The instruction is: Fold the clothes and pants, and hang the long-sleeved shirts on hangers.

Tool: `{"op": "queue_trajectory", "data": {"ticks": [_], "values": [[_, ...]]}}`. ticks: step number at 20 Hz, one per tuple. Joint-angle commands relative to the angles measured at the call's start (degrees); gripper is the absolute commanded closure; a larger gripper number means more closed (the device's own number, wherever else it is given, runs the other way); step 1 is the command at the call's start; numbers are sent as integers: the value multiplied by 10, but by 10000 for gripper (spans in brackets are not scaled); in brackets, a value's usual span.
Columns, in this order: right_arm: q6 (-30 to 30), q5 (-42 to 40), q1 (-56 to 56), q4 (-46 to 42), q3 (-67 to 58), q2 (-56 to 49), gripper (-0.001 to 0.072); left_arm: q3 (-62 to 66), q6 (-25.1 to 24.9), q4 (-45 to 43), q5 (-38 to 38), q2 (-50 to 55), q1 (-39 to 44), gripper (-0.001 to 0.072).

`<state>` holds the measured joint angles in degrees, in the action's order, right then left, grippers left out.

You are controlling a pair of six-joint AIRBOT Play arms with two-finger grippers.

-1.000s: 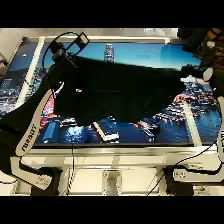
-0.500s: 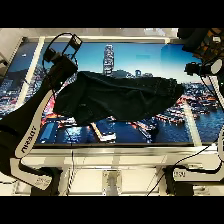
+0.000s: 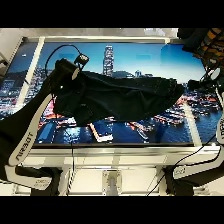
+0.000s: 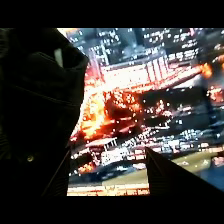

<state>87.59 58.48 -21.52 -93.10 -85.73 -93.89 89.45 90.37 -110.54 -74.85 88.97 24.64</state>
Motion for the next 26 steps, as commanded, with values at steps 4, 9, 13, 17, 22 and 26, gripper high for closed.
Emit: {"op": "queue_trajectory", "data": {"ticks": [4, 9, 13, 17, 22, 26], "values": [[0, -53, -6, 52, -1, -72, 206, -194, 63, 24, 31, -124, 8, 268], [0, -91, -6, 102, -1, -98, 244, -334, 133, 29, 83, -242, 15, 268], [-3, -99, -6, 167, -1, -119, 293, -352, 139, 33, 86, -279, 23, 268], [-42, -95, 7, 191, -1, -124, 490, -352, 138, 33, 91, -280, 29, 268], [-73, -3, 19, 190, -12, -116, 692, -352, 138, 30, 95, -280, 59, 268], [-114, 75, 19, 162, -13, -24, 692, -352, 138, 22, 95, -280, 104, 268]]}}
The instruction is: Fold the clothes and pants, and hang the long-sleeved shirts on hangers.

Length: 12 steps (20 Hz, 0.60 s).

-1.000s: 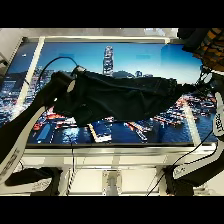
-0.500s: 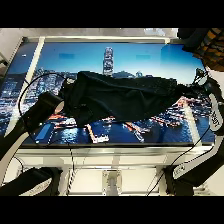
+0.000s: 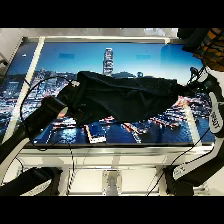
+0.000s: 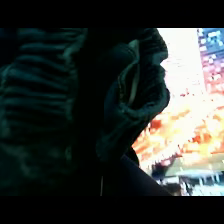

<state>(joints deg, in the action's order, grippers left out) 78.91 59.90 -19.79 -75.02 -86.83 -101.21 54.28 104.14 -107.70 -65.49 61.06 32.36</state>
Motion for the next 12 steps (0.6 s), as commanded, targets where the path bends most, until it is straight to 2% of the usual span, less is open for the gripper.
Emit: {"op": "queue_trajectory", "data": {"ticks": [1, 3, 6, 9, 12], "values": [[-27, 83, 1, -42, -2, 89, 692, 0, 0, -12, 1, -1, 38, 268], [-25, 124, 1, -78, -2, 160, 692, 0, -3, -29, -3, -1, 63, 267], [0, 137, -9, -125, -2, 268, 692, 0, -26, -54, -40, -1, 96, 267], [2, 156, -51, -127, -2, 353, 692, 0, -43, -59, -91, 0, 113, 268], [16, 174, -97, -127, -2, 401, 691, 0, -42, -58, -98, 0, 115, 268]]}}
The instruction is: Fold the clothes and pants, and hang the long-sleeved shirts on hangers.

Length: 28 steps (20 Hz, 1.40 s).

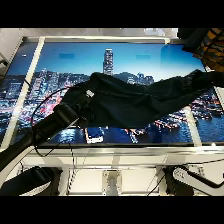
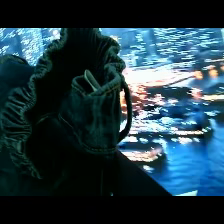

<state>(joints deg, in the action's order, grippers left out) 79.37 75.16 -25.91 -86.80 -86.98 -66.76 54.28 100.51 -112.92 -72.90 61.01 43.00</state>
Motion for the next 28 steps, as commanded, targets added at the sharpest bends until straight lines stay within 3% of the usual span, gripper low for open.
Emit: {"op": "queue_trajectory", "data": {"ticks": [1, 5, 12, 13, 18, 25, 28], "values": [[12, 23, -43, -9, 0, 62, 691, 0, -6, -5, -24, 0, 8, 268], [20, 28, -45, 12, 9, 63, 692, -2, -11, 5, -10, 7, 8, 268], [20, -4, -45, 14, 57, 62, 691, -7, -155, 74, 59, 98, 8, 239], [20, -10, -45, 15, 64, 62, 691, -7, -157, 73, 59, 116, 8, 207], [20, -20, -45, 15, 75, 55, 692, -7, -197, 96, 64, 171, 8, 208], [20, -22, -45, 15, 76, 48, 691, -7, -183, 85, 143, 180, 8, 212], [20, -23, -45, 15, 76, 48, 691, -7, -157, 72, 167, 182, 5, 309]]}}
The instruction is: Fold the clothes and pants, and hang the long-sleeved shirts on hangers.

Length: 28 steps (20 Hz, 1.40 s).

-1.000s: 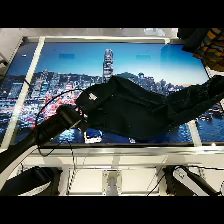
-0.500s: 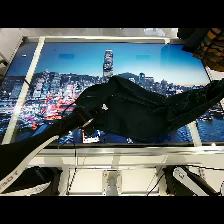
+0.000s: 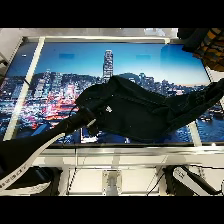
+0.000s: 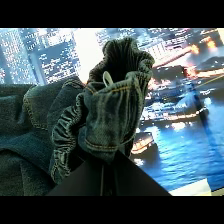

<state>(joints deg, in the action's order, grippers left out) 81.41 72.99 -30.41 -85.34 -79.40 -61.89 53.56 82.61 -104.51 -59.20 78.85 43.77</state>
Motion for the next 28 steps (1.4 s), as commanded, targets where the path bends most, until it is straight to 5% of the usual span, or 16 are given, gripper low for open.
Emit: {"op": "queue_trajectory", "data": {"ticks": [1, 3, 7, 8, 9, 16, 22, 26, 28], "values": [[0, -1, 0, 0, 0, -1, 691, 0, 42, -26, 36, 6, -3, 311], [0, 0, 0, 0, 0, -1, 691, 0, 89, -63, 45, 12, -5, 311], [0, 0, 0, 0, 0, -1, 691, 0, 96, -65, 48, 34, -11, 322], [0, 0, 0, 0, 0, -1, 691, 0, 103, -66, 48, 39, -13, 461], [0, 0, 0, 0, 0, -1, 692, 0, 112, -68, 47, 40, -17, 685], [0, -5, 0, 0, 0, -5, 692, 0, 178, -97, -65, 3, -130, 690], [0, 83, 0, 7, 0, -59, 693, 0, 268, -80, -67, -143, -316, 691], [-1, 183, 0, 43, 0, -153, 693, 1, 247, 51, -77, -179, -492, 691], [-6, 216, 5, 96, 0, -200, 693, 3, 195, 206, -58, -168, -581, 691]]}}
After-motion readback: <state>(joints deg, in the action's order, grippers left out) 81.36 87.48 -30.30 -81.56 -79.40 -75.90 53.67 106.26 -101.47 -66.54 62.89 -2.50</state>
